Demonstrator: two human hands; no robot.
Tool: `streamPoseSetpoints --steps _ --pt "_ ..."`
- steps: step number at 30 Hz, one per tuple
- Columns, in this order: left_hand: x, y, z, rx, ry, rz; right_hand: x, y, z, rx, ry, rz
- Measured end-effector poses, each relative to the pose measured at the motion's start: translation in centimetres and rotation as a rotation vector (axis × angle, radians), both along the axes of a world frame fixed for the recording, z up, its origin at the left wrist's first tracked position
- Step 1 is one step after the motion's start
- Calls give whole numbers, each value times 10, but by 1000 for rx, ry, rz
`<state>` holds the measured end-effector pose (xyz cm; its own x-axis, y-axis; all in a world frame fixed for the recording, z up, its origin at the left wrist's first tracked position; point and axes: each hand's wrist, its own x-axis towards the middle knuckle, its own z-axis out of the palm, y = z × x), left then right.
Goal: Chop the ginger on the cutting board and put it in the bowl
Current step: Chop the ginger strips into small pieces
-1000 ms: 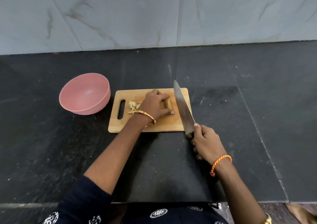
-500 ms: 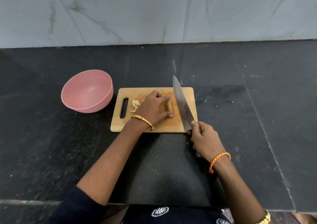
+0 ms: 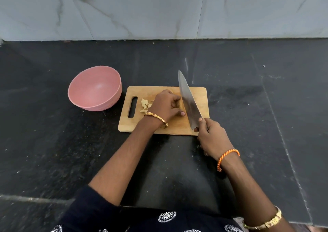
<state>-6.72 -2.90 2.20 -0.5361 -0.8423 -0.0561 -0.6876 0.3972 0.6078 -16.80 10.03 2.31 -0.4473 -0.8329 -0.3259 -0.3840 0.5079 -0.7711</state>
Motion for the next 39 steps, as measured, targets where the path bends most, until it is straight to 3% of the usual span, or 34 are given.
streamPoseSetpoints --steps 19,29,34,39 --pt "-1 4 -2 -10 77 28 24 7 17 248 348 155" --pt "0 4 -4 5 89 82 14 59 12 198 215 98" --pt "1 7 -5 66 116 98 8 42 16 53 143 15" --pt "1 9 -6 77 140 123 -1 15 14 76 113 32"
